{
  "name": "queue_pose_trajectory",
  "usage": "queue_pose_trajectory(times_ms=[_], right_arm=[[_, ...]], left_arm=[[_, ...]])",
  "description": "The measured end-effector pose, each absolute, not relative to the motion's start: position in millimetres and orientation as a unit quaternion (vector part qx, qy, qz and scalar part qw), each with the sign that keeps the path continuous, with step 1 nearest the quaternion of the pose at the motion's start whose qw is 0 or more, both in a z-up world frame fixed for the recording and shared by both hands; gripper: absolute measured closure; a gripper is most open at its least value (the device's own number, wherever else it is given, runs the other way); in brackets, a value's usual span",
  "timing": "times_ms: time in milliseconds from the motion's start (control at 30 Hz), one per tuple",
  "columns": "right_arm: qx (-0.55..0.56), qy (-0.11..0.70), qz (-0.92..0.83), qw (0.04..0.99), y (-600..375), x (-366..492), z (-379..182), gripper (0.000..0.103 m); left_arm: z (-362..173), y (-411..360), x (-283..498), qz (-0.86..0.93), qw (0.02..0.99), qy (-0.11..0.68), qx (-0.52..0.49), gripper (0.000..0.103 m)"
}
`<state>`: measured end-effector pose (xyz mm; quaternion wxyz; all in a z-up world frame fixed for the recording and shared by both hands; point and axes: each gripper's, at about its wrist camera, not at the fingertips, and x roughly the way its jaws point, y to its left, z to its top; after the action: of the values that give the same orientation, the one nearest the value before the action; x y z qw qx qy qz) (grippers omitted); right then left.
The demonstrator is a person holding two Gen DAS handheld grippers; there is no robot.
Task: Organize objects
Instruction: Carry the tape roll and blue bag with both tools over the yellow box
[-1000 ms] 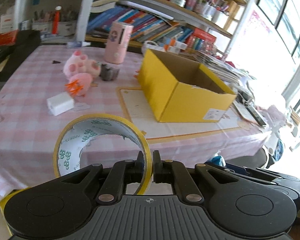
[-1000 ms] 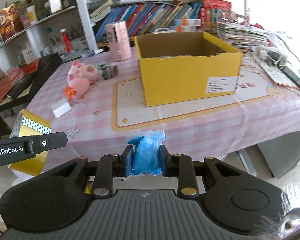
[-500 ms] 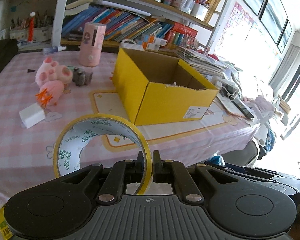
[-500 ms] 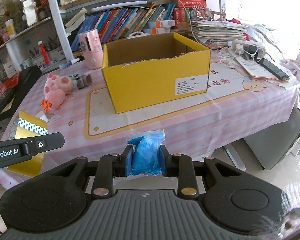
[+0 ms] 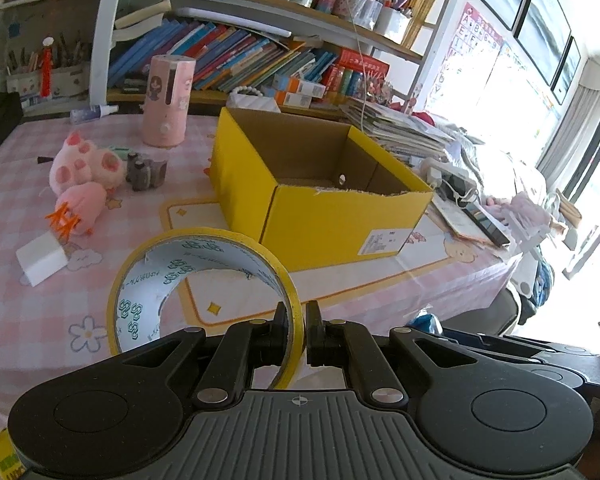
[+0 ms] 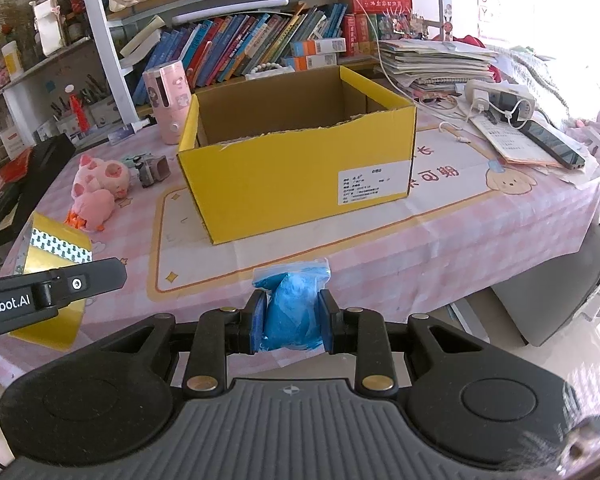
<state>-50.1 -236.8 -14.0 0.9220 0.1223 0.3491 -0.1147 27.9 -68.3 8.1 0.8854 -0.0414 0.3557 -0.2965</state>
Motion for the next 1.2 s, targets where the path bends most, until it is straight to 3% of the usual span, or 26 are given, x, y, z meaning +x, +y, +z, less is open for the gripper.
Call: queue_pose_trajectory(times_ms=[800,1200], right_arm=[[0.088,0.289,-0.090,0.949,-328,41,24,0.077],[0.061,0.266,-0.052,0.961,-372,96,31,0.077]], left_arm=[[59,-160,94,-0.310,0.918,0.246,-0.026,0.097],[59,-206,128,-0.293,0.922,0.251,-0.014,0.097]])
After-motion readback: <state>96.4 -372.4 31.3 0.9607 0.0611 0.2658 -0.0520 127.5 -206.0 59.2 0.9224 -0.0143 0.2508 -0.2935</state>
